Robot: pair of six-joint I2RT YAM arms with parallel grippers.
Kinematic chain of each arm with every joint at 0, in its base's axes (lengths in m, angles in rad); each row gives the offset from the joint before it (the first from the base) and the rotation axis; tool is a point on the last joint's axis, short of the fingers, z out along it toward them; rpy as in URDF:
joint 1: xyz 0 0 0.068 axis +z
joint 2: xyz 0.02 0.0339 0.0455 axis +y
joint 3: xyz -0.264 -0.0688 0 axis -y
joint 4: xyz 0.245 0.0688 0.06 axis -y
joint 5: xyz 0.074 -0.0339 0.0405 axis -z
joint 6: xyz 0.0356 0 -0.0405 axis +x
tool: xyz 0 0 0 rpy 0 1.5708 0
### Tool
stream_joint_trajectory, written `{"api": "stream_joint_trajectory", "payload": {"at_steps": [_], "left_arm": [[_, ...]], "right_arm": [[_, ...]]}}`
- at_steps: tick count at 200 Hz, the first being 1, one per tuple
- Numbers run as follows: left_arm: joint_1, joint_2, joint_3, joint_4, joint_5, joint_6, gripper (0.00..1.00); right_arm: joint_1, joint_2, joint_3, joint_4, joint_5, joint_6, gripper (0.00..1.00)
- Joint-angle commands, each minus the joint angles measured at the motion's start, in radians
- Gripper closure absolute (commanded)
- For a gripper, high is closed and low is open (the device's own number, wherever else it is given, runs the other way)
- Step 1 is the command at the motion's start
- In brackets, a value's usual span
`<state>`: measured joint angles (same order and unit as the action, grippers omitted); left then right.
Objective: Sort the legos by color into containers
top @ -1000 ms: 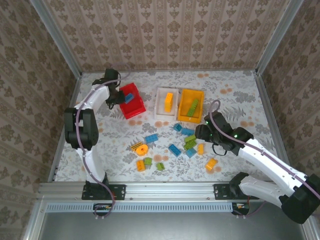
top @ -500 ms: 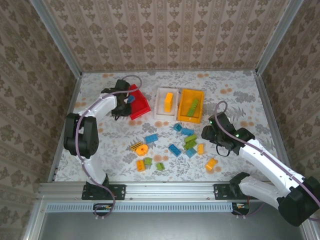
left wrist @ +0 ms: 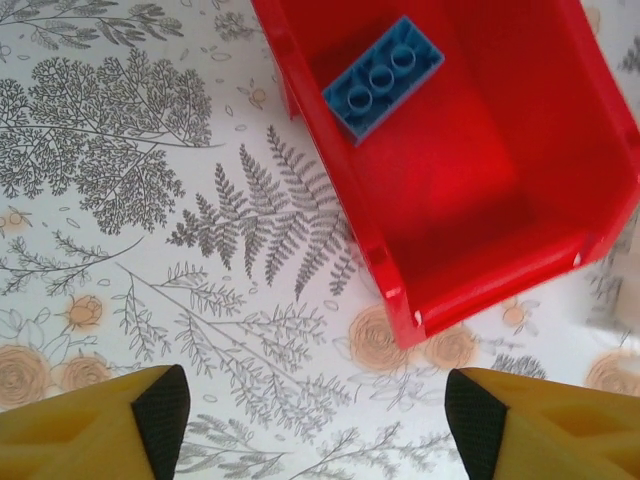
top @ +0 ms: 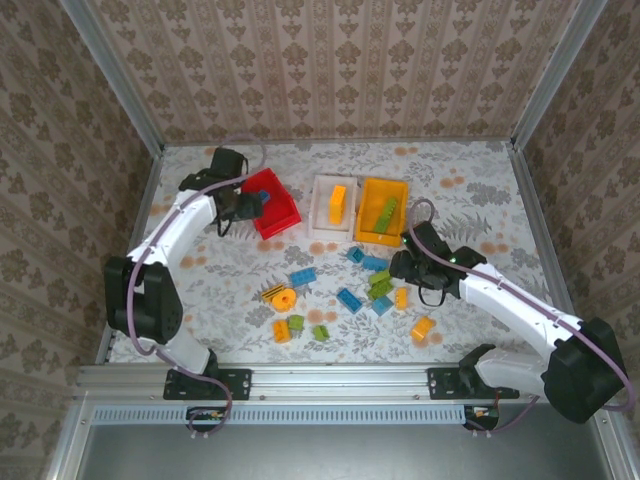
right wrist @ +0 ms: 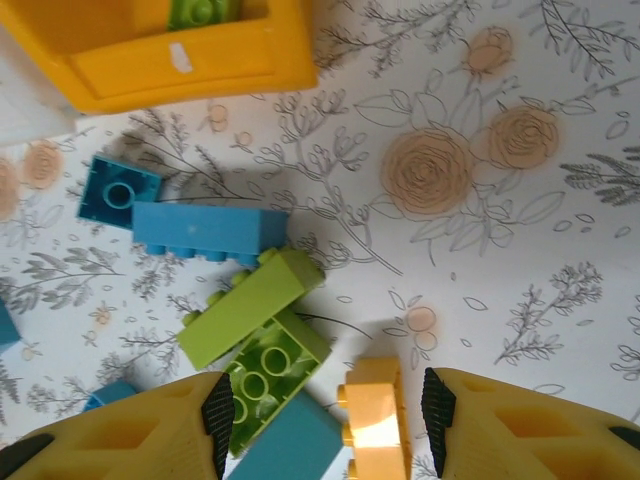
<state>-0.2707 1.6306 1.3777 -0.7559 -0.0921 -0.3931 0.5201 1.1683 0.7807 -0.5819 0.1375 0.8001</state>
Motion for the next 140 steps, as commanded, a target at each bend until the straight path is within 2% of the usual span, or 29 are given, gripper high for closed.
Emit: {"api": "stream_joint_trajectory", "payload": {"at_steps": [1, 35, 66, 118, 140], "left_arm": [[0.047, 0.092, 0.068, 0.017, 0.082, -0.065, 0.20], [0.079, 0.254, 0.177, 0.023, 0.140, -0.078, 0.21], [0.084, 0.352, 0.245, 0.013, 0.149, -0.073, 0.29], [0.082, 0.371, 0.240, 0.009, 0.118, -0.045, 0.70], [0.077, 0.344, 0.216, 0.008, 0.102, -0.029, 0.80]], "right_arm": [[0.004, 0.001, 0.032, 0.016, -0.018, 0.001, 0.44], [0.004, -0.018, 0.022, 0.011, -0.019, -0.001, 0.43], [0.005, -0.031, 0.014, 0.011, -0.022, 0.001, 0.43], [0.004, -0.039, 0.011, 0.010, -0.017, 0.001, 0.43], [0.004, -0.038, 0.015, 0.013, -0.015, 0.001, 0.43]]}}
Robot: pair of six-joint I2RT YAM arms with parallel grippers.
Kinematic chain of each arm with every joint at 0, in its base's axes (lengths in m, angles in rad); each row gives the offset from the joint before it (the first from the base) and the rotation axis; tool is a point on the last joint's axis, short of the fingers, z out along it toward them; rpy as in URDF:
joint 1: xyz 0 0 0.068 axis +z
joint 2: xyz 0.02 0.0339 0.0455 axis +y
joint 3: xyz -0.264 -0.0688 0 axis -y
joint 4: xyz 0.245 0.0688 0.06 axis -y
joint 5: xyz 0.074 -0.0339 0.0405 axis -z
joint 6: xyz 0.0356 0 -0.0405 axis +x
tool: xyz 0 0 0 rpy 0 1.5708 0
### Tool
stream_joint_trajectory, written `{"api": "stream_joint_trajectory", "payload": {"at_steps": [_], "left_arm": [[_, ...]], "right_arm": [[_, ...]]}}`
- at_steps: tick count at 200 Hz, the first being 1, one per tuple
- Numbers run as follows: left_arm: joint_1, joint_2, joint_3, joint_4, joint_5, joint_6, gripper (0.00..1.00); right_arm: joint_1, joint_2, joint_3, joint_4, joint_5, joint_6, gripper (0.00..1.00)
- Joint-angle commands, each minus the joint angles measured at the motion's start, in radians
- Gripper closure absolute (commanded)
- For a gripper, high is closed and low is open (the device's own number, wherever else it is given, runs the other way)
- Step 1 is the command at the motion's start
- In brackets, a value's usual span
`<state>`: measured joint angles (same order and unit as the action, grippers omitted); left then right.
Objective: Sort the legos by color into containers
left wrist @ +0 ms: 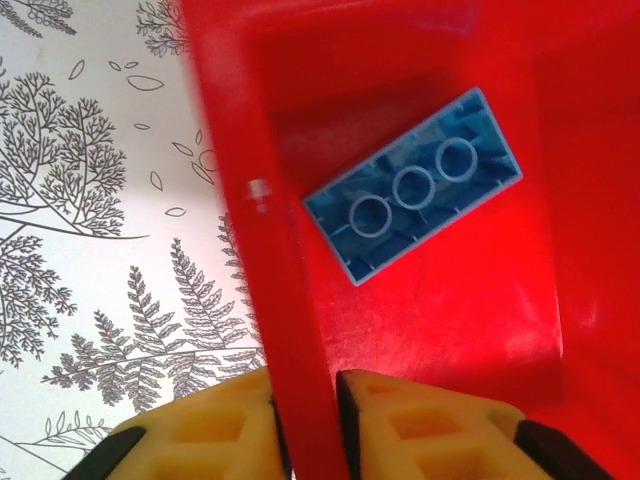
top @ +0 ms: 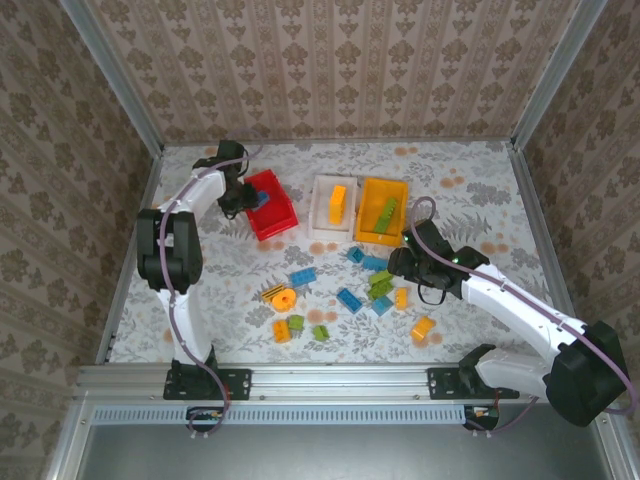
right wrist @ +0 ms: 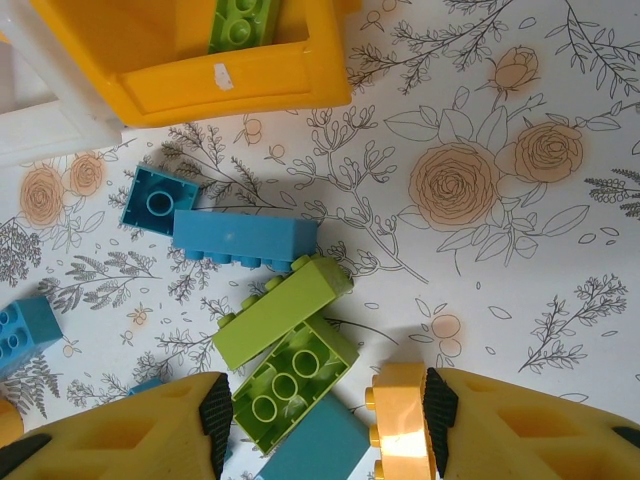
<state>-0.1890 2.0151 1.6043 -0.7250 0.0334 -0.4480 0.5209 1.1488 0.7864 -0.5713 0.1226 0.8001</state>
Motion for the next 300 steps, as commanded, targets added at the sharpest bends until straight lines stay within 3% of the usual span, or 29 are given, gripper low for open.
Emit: {"api": "stream_joint_trajectory", "payload": {"at_steps": [1, 52, 108, 125, 144, 170, 195, 226, 263, 277, 300], "left_arm": [[-0.005, -0.042, -0.012, -0.023, -0.024, 0.026, 0.80], [-0.043, -0.147, -0.126, -0.032, -0.086, 0.065, 0.89], [-0.064, -0.235, -0.244, -0.011, -0.094, 0.076, 0.87], [-0.065, -0.223, -0.234, -0.021, -0.088, 0.078, 0.80], [-0.066, -0.227, -0.227, -0.030, -0.087, 0.076, 0.59], [-0.075, -0.272, -0.222, -0.050, -0.090, 0.069, 0.40], [-0.082, -0.341, -0.230, -0.059, -0.080, 0.053, 0.31], [-0.105, -0.439, -0.228, -0.094, -0.065, 0.023, 0.30], [-0.193, -0.621, -0.318, -0.085, -0.018, -0.088, 0.31], [-0.260, -0.702, -0.387, -0.046, -0.026, -0.154, 0.31], [-0.442, -0.814, -0.516, 0.058, -0.080, -0.285, 0.30]], "right_arm": [[0.004, -0.018, 0.009, 0.002, -0.001, 0.001, 0.43], [0.004, -0.003, 0.008, 0.002, 0.021, 0.012, 0.43], [0.010, 0.064, 0.018, 0.078, 0.026, -0.033, 0.43], [0.013, 0.119, 0.040, 0.088, 0.028, -0.117, 0.39], [0.013, 0.167, 0.078, 0.072, 0.023, -0.237, 0.37], [0.017, 0.190, 0.125, 0.039, 0.025, -0.380, 0.36], [0.022, 0.195, 0.154, -0.007, 0.028, -0.474, 0.36], [0.026, 0.216, 0.194, -0.035, -0.006, -0.553, 0.37], [0.034, 0.217, 0.218, -0.057, -0.005, -0.600, 0.37], [0.036, 0.208, 0.218, -0.066, -0.005, -0.600, 0.37], [0.042, 0.201, 0.219, -0.105, 0.008, -0.539, 0.36]]}}
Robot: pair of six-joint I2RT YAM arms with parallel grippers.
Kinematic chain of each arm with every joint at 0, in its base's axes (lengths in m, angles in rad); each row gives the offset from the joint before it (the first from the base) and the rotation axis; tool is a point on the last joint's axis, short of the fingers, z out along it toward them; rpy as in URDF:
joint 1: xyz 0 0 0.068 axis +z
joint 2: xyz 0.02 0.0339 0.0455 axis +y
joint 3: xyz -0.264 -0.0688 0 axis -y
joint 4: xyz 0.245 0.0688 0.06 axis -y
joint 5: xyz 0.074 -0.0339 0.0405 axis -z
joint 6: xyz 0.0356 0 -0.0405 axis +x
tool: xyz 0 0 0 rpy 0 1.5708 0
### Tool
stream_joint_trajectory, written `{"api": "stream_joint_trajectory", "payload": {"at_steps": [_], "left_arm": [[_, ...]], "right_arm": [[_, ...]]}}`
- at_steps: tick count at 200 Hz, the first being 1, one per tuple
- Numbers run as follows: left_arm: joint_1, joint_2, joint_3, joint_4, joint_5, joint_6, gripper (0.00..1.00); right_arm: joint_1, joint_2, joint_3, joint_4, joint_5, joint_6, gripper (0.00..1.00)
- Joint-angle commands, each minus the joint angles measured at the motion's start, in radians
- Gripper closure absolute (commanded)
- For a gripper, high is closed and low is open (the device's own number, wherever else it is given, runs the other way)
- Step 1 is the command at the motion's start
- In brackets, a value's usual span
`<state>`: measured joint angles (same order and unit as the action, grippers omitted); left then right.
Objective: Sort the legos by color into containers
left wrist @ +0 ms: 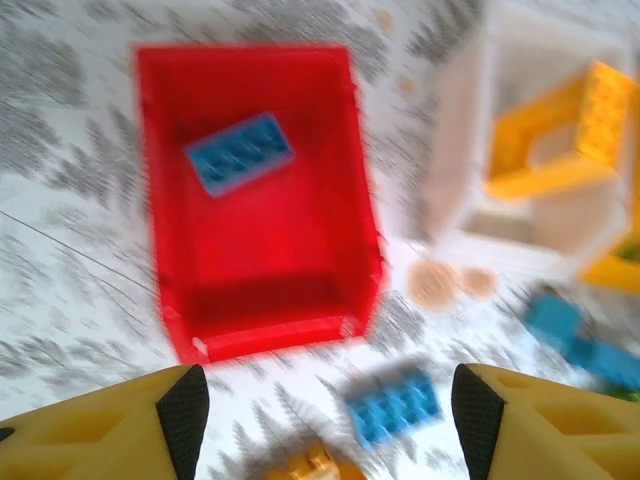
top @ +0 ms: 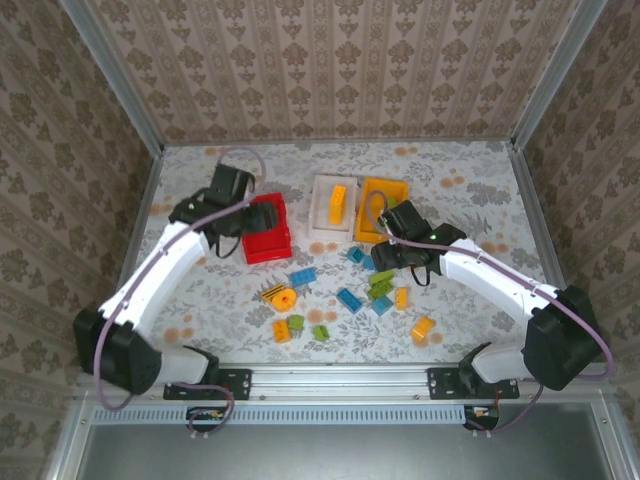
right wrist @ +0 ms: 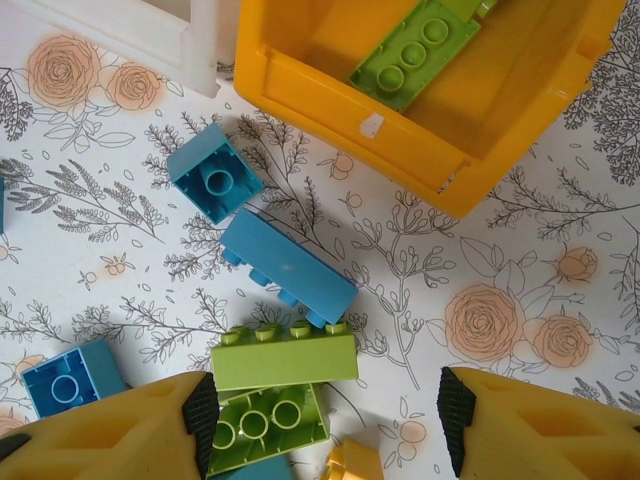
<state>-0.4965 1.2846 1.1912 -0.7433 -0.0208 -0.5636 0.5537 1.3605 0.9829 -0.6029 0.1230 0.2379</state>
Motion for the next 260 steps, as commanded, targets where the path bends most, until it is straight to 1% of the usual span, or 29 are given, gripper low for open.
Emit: {"api": "stream_joint_trajectory", "payload": {"at_steps": [1, 17, 30, 45, 63, 82, 99, 120, 148, 181, 219, 246, 260], "left_arm": [[-0.144, -0.086, -0.109, 0.081, -0.027, -0.175, 0.30], [-0.271, -0.120, -0.174, 0.149, -0.073, -0.241, 0.30], [-0.372, -0.131, -0.207, 0.186, -0.128, -0.278, 0.30], [-0.475, -0.130, -0.237, 0.229, -0.178, -0.307, 0.31], [-0.570, -0.118, -0.264, 0.286, -0.219, -0.326, 0.31], [-0.631, -0.091, -0.283, 0.333, -0.236, -0.340, 0.32], [-0.650, -0.061, -0.272, 0.338, -0.234, -0.343, 0.32], [-0.666, -0.037, -0.259, 0.346, -0.229, -0.335, 0.32], [-0.669, -0.020, -0.246, 0.346, -0.223, -0.333, 0.32], [-0.669, -0.022, -0.239, 0.334, -0.230, -0.331, 0.33], [-0.669, -0.037, -0.237, 0.320, -0.245, -0.331, 0.33], [-0.668, -0.046, -0.229, 0.296, -0.264, -0.324, 0.33], [-0.662, -0.055, -0.225, 0.285, -0.271, -0.319, 0.33]], "right_arm": [[0.009, -0.012, 0.022, -0.076, 0.008, 0.030, 0.36], [0.011, -0.028, -0.008, -0.099, 0.022, 0.138, 0.35], [0.010, -0.062, -0.047, -0.122, 0.038, 0.259, 0.34], [0.012, -0.115, -0.108, -0.121, 0.002, 0.372, 0.37], [0.014, -0.173, -0.183, -0.105, -0.017, 0.464, 0.40], [0.014, -0.189, -0.256, -0.043, -0.063, 0.499, 0.42], [0.014, -0.169, -0.290, 0.001, -0.091, 0.506, 0.43], [0.014, -0.138, -0.303, 0.024, -0.089, 0.510, 0.43], [0.014, -0.090, -0.306, 0.036, -0.082, 0.518, 0.47], [0.014, -0.041, -0.311, 0.060, -0.081, 0.520, 0.54], [0.014, -0.001, -0.303, 0.060, -0.071, 0.523, 0.58], [0.012, 0.009, -0.303, 0.060, -0.066, 0.526, 0.65], [0.014, -0.005, -0.303, 0.060, -0.049, 0.526, 0.72]]}}
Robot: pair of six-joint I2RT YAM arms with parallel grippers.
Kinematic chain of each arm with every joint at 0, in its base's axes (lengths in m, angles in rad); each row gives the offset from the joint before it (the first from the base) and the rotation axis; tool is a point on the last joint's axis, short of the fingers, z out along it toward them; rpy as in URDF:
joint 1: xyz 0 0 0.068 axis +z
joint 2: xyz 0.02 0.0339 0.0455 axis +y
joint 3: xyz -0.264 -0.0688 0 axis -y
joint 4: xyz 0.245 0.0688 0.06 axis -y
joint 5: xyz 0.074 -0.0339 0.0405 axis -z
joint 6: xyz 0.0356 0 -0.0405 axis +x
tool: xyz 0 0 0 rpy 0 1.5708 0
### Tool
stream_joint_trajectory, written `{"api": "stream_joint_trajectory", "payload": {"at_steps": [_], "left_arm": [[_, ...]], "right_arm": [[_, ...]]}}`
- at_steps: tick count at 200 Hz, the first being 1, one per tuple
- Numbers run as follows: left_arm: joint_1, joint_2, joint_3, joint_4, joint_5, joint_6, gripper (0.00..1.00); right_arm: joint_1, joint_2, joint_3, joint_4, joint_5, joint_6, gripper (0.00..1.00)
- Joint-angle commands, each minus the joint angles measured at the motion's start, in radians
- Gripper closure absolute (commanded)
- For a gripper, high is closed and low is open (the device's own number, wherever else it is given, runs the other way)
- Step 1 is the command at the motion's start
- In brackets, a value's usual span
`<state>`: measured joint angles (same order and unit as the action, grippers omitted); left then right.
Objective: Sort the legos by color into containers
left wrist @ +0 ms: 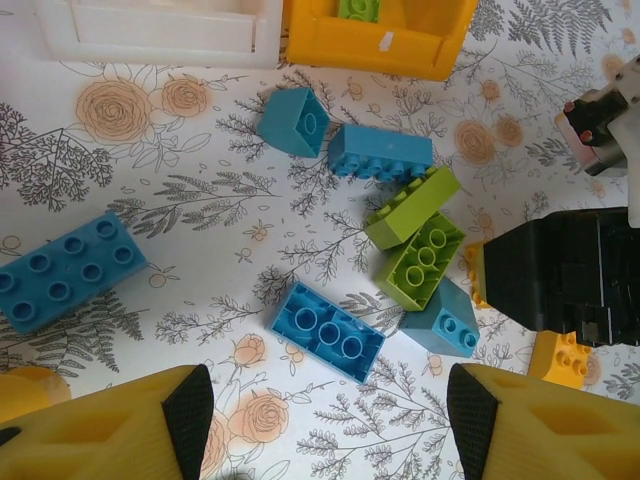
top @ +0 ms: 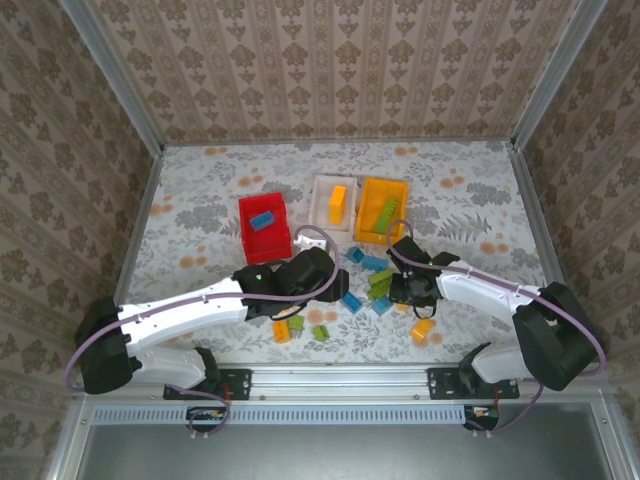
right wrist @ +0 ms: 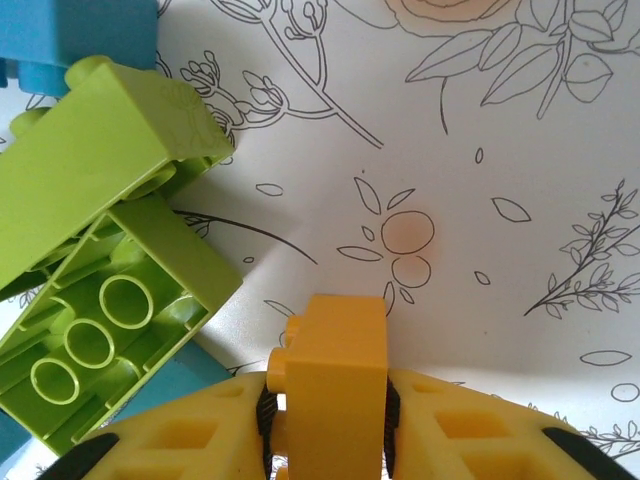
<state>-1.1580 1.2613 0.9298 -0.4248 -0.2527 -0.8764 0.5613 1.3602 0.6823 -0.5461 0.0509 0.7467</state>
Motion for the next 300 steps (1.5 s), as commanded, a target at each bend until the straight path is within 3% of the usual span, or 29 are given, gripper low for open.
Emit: {"api": "stream_joint_trajectory", "payload": {"at_steps": [1, 27, 54, 95, 118, 156, 205, 281, 300], "left_arm": [[0.000, -0.033, 0.037, -0.034, -0.039, -0.006, 0.33], [0.034, -0.074, 0.055, -0.105, -0.062, -0.009, 0.34], [0.138, -0.161, 0.057, -0.165, -0.047, 0.003, 0.34], [0.341, -0.257, 0.067, -0.200, 0.031, 0.058, 0.35], [0.399, -0.268, 0.076, -0.202, 0.051, 0.074, 0.35], [0.416, -0.273, 0.063, -0.191, 0.069, 0.067, 0.35], [0.417, -0.283, 0.056, -0.190, 0.083, 0.072, 0.36], [0.416, -0.284, 0.042, -0.172, 0.108, 0.072, 0.36], [0.417, -0.284, 0.037, -0.170, 0.109, 0.072, 0.36]], "right_arm": [[0.005, -0.006, -0.003, 0.003, 0.024, 0.017, 0.72], [0.029, -0.092, 0.054, -0.054, 0.091, -0.005, 0.82], [0.081, -0.104, 0.209, -0.120, 0.128, -0.035, 0.83], [0.134, 0.170, 0.492, -0.044, 0.049, -0.037, 0.83], [0.138, 0.340, 0.673, -0.026, 0.051, -0.046, 0.83], [0.134, 0.563, 0.923, -0.070, 0.084, -0.052, 0.83], [0.070, 0.733, 1.072, -0.090, 0.068, -0.076, 0.84], [0.036, 0.851, 1.199, -0.123, 0.074, -0.129, 0.83], [0.035, 0.880, 1.227, -0.139, 0.073, -0.139, 0.79]]}}
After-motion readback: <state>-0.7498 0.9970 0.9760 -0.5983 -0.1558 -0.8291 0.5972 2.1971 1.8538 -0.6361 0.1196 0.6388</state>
